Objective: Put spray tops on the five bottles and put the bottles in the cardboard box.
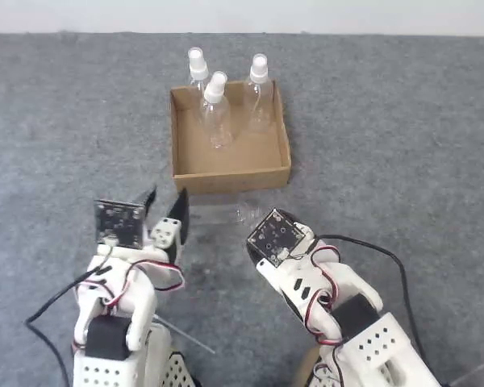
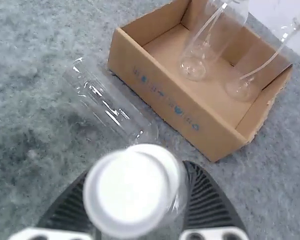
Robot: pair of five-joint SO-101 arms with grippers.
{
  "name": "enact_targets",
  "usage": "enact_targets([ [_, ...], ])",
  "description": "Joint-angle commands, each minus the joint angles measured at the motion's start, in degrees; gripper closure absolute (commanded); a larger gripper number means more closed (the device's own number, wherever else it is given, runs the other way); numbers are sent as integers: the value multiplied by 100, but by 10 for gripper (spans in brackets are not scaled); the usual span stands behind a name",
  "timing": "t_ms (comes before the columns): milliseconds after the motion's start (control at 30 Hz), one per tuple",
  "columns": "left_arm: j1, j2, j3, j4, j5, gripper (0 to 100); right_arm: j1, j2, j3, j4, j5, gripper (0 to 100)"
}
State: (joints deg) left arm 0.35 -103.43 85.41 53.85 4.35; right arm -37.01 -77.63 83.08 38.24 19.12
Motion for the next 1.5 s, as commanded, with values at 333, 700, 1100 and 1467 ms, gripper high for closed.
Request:
enact_targets([
  [333,-1556,-97,303,-26,70,844,84,-66,-879,374,-325,992],
  [700,-1881,-97,409,-62,35,844,48,-48,-2066,585,-299,992],
  [1100,-2549,-97,426,-510,176,845,40,277,-3086,532,-325,992],
  [1467,-2611,-97,418,-545,501,845,40,2404,-4202,-259,-334,992],
])
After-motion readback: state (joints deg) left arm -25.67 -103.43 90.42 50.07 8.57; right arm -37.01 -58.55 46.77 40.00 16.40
